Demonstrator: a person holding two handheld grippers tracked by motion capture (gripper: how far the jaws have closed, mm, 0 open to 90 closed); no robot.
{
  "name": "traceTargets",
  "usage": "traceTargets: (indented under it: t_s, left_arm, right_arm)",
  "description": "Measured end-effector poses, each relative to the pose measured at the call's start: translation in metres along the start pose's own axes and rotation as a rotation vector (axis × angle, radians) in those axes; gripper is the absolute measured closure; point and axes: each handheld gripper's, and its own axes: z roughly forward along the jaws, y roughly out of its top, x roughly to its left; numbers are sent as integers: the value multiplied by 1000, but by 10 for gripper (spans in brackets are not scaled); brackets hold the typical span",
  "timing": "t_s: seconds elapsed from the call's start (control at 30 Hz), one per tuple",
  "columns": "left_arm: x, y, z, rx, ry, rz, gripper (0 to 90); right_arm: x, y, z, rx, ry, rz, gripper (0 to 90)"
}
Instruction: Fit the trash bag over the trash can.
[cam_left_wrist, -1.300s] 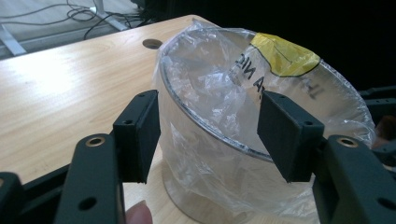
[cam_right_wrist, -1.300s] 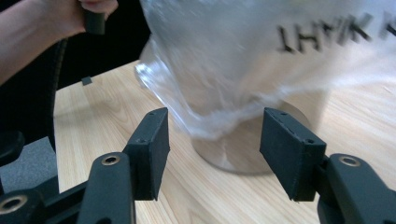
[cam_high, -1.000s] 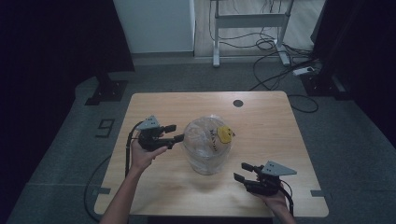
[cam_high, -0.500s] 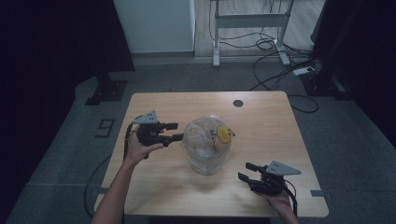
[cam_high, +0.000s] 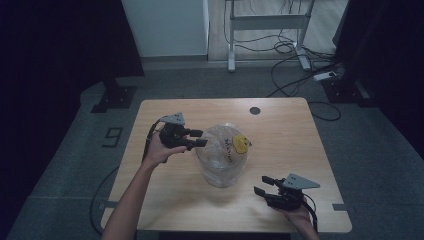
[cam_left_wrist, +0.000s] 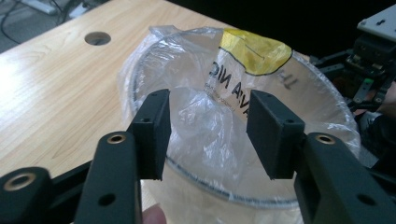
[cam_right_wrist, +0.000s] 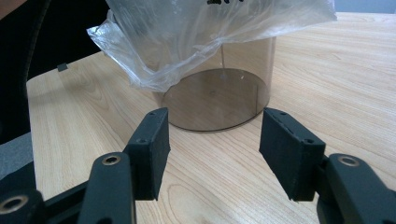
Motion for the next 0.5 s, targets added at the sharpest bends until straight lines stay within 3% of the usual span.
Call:
traceTargets:
  t_s: [0.13, 0.37, 0.4, 0.5]
  left_arm:
    - [-1, 5, 7, 20, -1, 9, 515]
    - [-2, 19, 31, 149, 63, 18, 583]
    - [-2, 19, 31, 149, 63, 18, 599]
    - [-4, 21, 41, 212, 75, 23, 623]
  right_arm:
    - [0, 0, 0, 2, -1, -3, 431]
    - [0, -1, 2, 11, 0, -11, 435]
    - [0, -1, 2, 11, 0, -11, 435]
    - [0, -2, 2, 14, 0, -11, 437]
